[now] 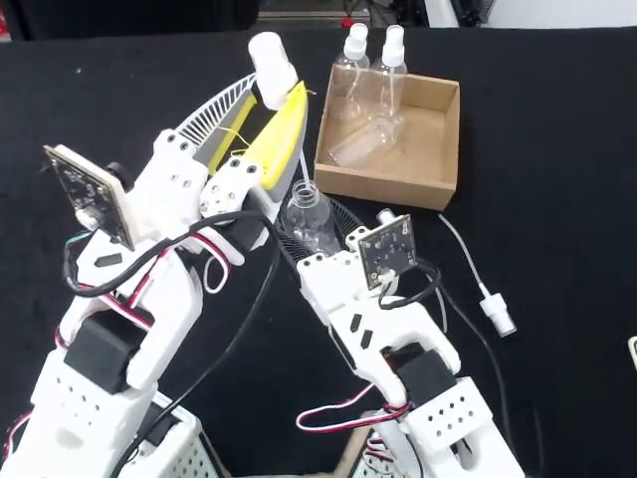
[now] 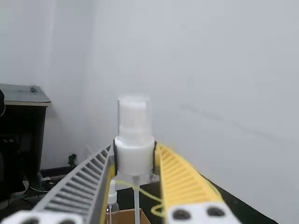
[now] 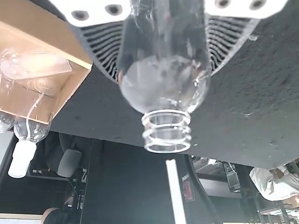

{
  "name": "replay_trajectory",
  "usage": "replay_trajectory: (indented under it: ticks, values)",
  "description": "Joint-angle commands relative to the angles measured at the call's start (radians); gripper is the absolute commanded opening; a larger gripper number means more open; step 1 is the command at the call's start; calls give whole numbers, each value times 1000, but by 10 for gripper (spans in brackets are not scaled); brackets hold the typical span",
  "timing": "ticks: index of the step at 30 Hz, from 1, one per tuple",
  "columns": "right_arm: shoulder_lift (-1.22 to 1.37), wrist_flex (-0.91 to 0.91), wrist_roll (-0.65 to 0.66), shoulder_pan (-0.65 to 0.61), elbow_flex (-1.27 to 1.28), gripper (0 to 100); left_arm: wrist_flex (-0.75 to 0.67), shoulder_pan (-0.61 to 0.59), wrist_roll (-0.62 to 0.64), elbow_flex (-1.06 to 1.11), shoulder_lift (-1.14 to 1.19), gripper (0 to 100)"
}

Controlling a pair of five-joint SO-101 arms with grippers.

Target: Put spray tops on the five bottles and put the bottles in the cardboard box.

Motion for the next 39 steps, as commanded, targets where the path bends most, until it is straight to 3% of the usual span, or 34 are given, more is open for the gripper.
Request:
replay_trajectory:
  ticks: [1, 14, 20, 33, 39]
  values:
    - [-30, -26, 8, -11, -13, 11, -26, 8, -8, 8, 2, 66]
    - [-31, -26, 8, -6, -16, 11, -9, -10, -2, 166, -14, 67]
    - [-31, -29, 8, -6, -16, 11, 140, -12, 0, 160, -75, 226]
    - [-31, -28, 5, -6, -16, 11, 222, -27, -8, 208, -204, 213]
    - [-31, -28, 2, -9, -15, 11, 239, -168, 0, 291, -262, 213]
